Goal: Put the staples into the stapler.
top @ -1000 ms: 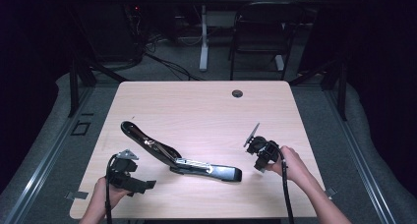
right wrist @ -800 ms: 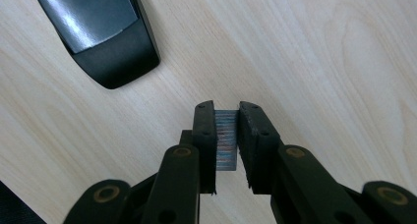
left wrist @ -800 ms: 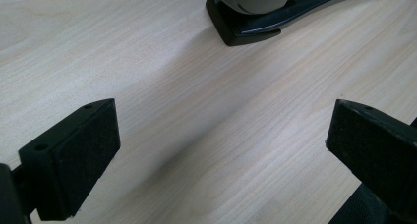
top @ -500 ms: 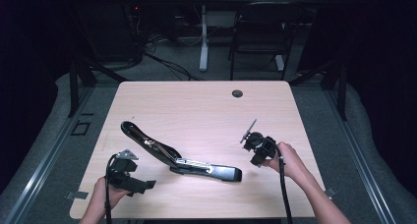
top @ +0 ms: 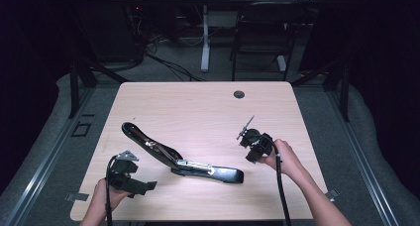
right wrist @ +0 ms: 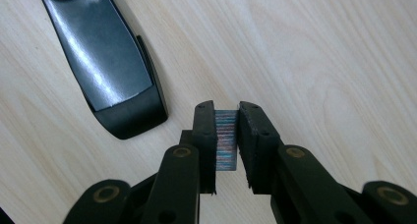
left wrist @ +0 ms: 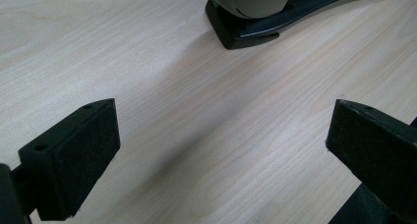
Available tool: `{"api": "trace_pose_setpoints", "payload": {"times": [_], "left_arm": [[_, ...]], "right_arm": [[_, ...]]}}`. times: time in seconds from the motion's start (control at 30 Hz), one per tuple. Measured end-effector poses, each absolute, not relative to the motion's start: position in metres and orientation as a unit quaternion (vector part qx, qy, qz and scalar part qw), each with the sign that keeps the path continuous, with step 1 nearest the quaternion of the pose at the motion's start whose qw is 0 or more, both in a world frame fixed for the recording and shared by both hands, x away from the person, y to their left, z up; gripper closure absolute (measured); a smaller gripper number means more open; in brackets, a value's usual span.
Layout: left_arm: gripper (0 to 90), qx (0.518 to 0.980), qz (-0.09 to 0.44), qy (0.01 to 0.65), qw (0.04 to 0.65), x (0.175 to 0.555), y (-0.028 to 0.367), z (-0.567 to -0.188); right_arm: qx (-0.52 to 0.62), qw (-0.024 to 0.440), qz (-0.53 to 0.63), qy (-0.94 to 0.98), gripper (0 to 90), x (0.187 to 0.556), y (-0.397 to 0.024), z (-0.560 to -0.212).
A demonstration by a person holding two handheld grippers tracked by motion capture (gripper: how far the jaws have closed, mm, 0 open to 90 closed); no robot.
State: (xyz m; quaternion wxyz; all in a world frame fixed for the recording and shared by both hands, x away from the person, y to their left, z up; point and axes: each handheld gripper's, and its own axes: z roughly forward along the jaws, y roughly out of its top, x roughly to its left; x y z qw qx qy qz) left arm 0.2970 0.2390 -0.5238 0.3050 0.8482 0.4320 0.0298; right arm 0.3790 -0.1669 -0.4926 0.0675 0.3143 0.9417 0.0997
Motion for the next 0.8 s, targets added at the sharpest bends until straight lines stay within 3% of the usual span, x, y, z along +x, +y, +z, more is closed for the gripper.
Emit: {"api": "trace_pose_setpoints", "payload": {"times": [0.8], "left_arm": [[0.0,0.848,0.030,0.432,0.305,0.297,0.239,-0.524]], "right_arm": [[0.279,0.083,0.128,0.948,78.4,0.384,-0.133,-0.489]]}}
